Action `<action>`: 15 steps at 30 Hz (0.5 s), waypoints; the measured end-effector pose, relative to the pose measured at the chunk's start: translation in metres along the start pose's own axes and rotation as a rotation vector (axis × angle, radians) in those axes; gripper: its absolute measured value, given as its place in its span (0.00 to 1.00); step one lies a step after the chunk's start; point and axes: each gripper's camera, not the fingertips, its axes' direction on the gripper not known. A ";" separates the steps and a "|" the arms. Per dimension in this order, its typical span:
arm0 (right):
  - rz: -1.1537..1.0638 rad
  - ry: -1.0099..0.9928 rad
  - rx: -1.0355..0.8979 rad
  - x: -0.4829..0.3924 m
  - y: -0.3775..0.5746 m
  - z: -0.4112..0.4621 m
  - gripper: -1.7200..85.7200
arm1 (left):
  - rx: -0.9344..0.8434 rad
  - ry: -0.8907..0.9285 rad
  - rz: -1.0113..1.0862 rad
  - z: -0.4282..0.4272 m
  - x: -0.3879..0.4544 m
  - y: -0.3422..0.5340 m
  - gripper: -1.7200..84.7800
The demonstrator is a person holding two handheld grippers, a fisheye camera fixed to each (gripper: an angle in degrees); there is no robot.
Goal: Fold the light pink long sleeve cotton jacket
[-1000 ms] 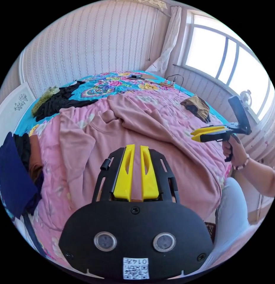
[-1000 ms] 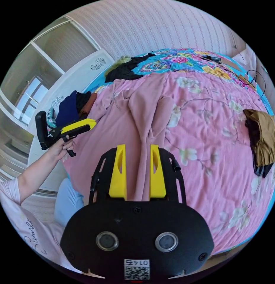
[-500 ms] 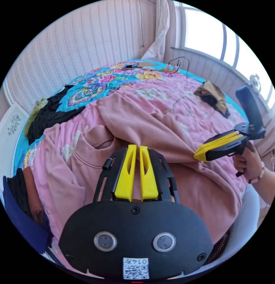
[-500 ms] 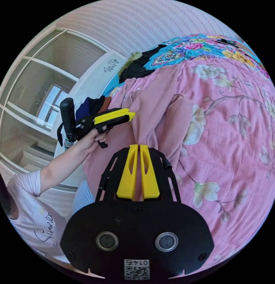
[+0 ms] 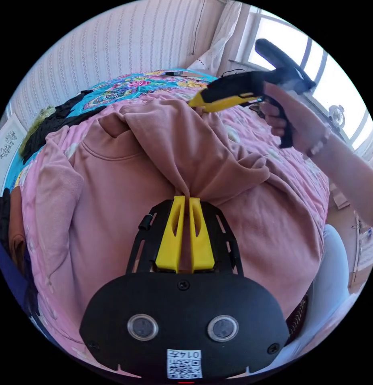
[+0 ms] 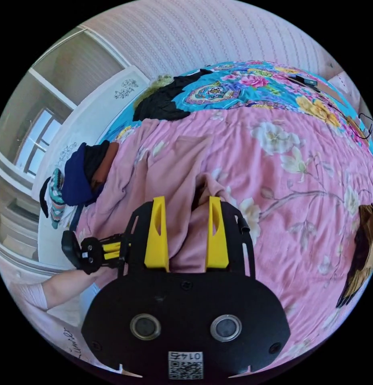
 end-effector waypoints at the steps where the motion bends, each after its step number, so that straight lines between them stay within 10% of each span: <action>1: 0.026 -0.023 -0.049 0.006 -0.007 0.010 0.16 | 0.000 -0.020 0.012 0.004 0.004 -0.002 0.01; 8: -0.012 -0.235 0.182 0.035 0.060 -0.080 0.05 | 0.097 -0.094 0.009 0.006 0.021 -0.006 0.01; 15: 0.034 -0.210 0.656 0.090 0.291 -0.278 0.04 | 0.448 0.262 0.160 -0.034 0.085 -0.087 0.02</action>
